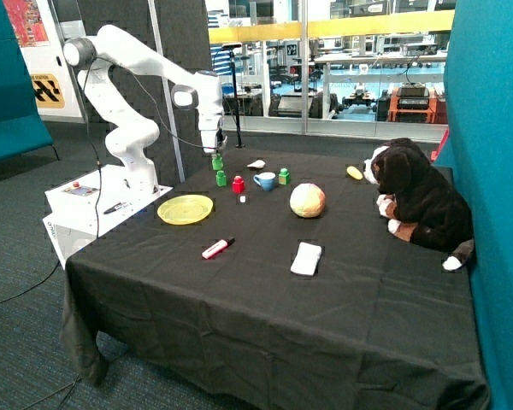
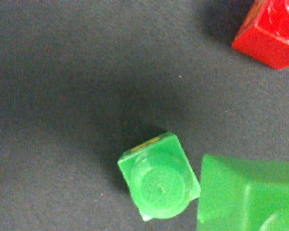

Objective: Stack green blocks

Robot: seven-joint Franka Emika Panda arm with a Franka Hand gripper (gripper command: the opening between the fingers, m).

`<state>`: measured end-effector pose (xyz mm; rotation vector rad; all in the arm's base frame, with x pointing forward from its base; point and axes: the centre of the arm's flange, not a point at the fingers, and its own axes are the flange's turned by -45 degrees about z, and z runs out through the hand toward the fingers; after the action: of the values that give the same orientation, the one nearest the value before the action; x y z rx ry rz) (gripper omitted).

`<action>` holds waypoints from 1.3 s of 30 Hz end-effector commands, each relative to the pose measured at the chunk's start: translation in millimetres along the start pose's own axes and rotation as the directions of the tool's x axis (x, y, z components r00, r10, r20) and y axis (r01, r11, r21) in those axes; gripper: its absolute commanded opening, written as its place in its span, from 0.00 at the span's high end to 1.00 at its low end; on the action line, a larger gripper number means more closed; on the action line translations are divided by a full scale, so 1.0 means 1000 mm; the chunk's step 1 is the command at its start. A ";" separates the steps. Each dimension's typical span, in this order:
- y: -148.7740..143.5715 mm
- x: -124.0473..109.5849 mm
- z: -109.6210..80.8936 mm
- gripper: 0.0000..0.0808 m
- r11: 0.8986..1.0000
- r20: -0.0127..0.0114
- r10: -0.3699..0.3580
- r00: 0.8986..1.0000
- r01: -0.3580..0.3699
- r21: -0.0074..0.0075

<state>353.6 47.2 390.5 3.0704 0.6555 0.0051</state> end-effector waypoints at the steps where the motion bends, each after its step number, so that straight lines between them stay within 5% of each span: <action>1: -0.008 0.015 0.002 1.00 1.000 0.003 -0.030 1.000 0.030 0.003; 16: -0.037 0.012 0.008 1.00 0.999 0.003 -0.054 0.999 0.054 0.003; 39: -0.033 0.003 0.014 1.00 0.999 0.003 -0.042 0.999 0.042 0.003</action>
<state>346.7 79.9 377.0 3.0595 0.7129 -0.0106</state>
